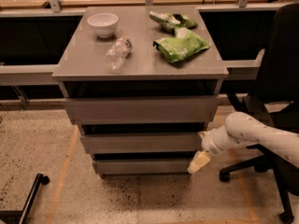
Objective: Open middle drawer
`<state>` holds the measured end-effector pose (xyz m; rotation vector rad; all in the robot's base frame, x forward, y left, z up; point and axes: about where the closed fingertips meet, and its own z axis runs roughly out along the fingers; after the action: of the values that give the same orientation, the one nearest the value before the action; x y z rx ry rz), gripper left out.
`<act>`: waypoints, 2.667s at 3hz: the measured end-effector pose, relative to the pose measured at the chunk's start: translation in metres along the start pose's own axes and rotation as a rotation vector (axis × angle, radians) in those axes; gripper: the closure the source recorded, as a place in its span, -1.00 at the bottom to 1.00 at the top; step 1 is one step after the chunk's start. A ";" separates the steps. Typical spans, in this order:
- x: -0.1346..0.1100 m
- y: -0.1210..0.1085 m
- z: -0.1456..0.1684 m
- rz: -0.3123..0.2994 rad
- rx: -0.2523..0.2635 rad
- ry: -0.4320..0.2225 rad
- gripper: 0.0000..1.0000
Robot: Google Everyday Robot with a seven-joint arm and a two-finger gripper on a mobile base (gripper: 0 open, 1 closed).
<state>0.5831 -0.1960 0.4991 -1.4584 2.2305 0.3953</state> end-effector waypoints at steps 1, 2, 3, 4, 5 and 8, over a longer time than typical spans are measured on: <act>0.000 -0.014 0.016 -0.001 -0.003 -0.015 -1.00; -0.005 -0.026 0.035 -0.007 -0.018 -0.032 -1.00; -0.010 -0.040 0.050 -0.014 -0.025 -0.050 -1.00; -0.019 -0.053 0.061 -0.030 -0.028 -0.066 -1.00; -0.025 -0.056 0.073 -0.039 -0.047 -0.079 -1.00; -0.023 -0.031 0.084 -0.016 -0.124 -0.084 0.25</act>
Offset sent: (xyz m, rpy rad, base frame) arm 0.0565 0.0154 -0.0425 0.0564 -0.0059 0.0270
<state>0.6370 -0.1518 0.4386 -1.4925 2.1603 0.5873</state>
